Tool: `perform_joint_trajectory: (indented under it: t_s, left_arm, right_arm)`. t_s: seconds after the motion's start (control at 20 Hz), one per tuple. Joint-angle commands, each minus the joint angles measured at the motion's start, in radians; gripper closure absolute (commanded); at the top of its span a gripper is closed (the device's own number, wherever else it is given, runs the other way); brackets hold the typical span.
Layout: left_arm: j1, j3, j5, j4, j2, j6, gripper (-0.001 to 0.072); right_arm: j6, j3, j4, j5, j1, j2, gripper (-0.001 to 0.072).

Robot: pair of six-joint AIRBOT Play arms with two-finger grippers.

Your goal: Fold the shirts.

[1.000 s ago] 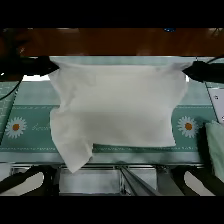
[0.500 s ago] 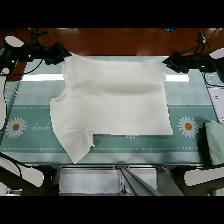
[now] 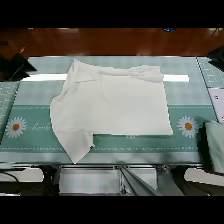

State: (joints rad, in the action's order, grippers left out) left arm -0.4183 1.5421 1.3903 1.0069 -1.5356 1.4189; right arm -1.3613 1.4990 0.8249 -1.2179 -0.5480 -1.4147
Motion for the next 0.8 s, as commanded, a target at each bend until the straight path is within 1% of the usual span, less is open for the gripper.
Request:
perform_joint_trajectory:
  t_s: [0.0, 0.05, 0.1, 0.15, 0.25, 0.3, 0.4, 0.5, 0.65, 0.75]
  left_arm:
    - [-0.128, -0.459, -0.105, 0.04, 0.289, -0.063, 0.0199]
    - [-0.171, -0.616, -0.143, 0.04, 0.367, -0.077, 0.0199]
    - [-0.213, -0.749, -0.15, 0.025, 0.423, -0.091, 0.02]
    - [-0.261, -0.874, -0.141, -0.01, 0.471, -0.128, 0.0199]
    - [-0.348, -1.042, -0.116, -0.109, 0.529, -0.219, 0.0199]
    - [-0.383, -1.089, -0.101, -0.138, 0.541, -0.253, 0.02]
    - [-0.417, -1.133, -0.101, -0.143, 0.538, -0.259, 0.0199]
    - [-0.397, -1.141, -0.137, -0.143, 0.529, -0.255, 0.02]
    - [-0.331, -1.141, -0.172, -0.159, 0.486, -0.257, 0.02]
    - [-0.267, -1.14, -0.232, -0.163, 0.454, -0.256, 0.02]
  right_arm:
    - [0.042, -0.3, 0.034, 0.013, -0.098, 0.249, 0.0306]
    - [0.062, -0.415, 0.032, 0.029, -0.105, 0.32, 0.0305]
    - [0.074, -0.533, 0.029, 0.042, -0.106, 0.393, 0.0306]
    - [0.082, -0.63, 0.005, 0.039, -0.105, 0.457, 0.0306]
    - [0.129, -0.792, -0.1, 0.043, -0.105, 0.581, 0.0306]
    - [0.131, -0.846, -0.135, 0.048, -0.105, 0.633, 0.0306]
    - [0.13, -0.901, -0.141, 0.036, -0.105, 0.689, 0.0306]
    - [0.133, -0.908, -0.142, 0.021, -0.105, 0.695, 0.0306]
    - [0.133, -0.908, -0.145, 0.024, -0.105, 0.695, 0.0306]
    - [0.133, -0.908, -0.145, 0.021, -0.105, 0.695, 0.0306]
